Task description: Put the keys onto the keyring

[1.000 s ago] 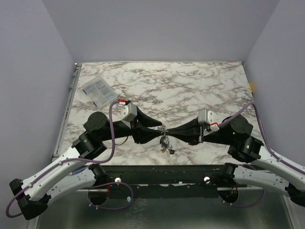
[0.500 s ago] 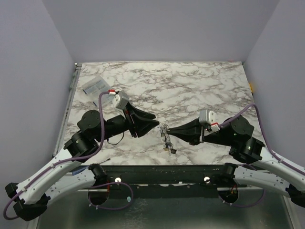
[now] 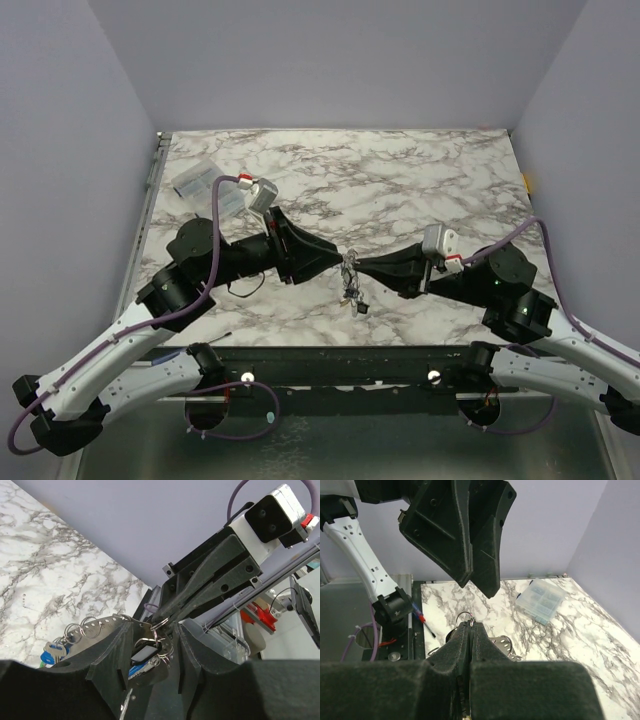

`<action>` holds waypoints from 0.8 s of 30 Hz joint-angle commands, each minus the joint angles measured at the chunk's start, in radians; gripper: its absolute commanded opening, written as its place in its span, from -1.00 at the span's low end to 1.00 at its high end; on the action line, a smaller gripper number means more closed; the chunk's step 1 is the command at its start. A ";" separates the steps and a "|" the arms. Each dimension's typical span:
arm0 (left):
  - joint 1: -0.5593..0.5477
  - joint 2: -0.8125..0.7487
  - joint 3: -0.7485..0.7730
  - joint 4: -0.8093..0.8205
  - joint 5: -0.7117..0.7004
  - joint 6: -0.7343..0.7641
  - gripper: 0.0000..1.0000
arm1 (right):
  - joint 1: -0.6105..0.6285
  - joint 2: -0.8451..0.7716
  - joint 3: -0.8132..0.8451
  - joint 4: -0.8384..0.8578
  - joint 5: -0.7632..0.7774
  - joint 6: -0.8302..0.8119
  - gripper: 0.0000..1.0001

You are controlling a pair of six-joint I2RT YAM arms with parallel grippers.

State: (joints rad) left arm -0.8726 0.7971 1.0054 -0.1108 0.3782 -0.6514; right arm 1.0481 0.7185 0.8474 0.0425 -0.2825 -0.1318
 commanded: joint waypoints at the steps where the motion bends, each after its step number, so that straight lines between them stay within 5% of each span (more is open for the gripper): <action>1: -0.001 -0.002 -0.007 -0.014 0.045 -0.019 -0.15 | 0.007 -0.018 0.008 0.078 0.044 -0.017 -0.99; 17: -0.001 0.056 -0.017 -0.014 0.047 -0.009 -0.64 | 0.007 -0.010 0.010 0.099 0.039 -0.010 -0.99; 24: -0.003 0.042 -0.021 -0.015 0.051 -0.020 -0.61 | 0.007 0.003 0.013 0.106 0.042 -0.017 -0.99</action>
State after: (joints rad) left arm -0.8726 0.8547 0.9958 -0.1154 0.4042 -0.6590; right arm 1.0481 0.7200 0.8474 0.0792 -0.2646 -0.1326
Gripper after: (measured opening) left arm 0.179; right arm 0.016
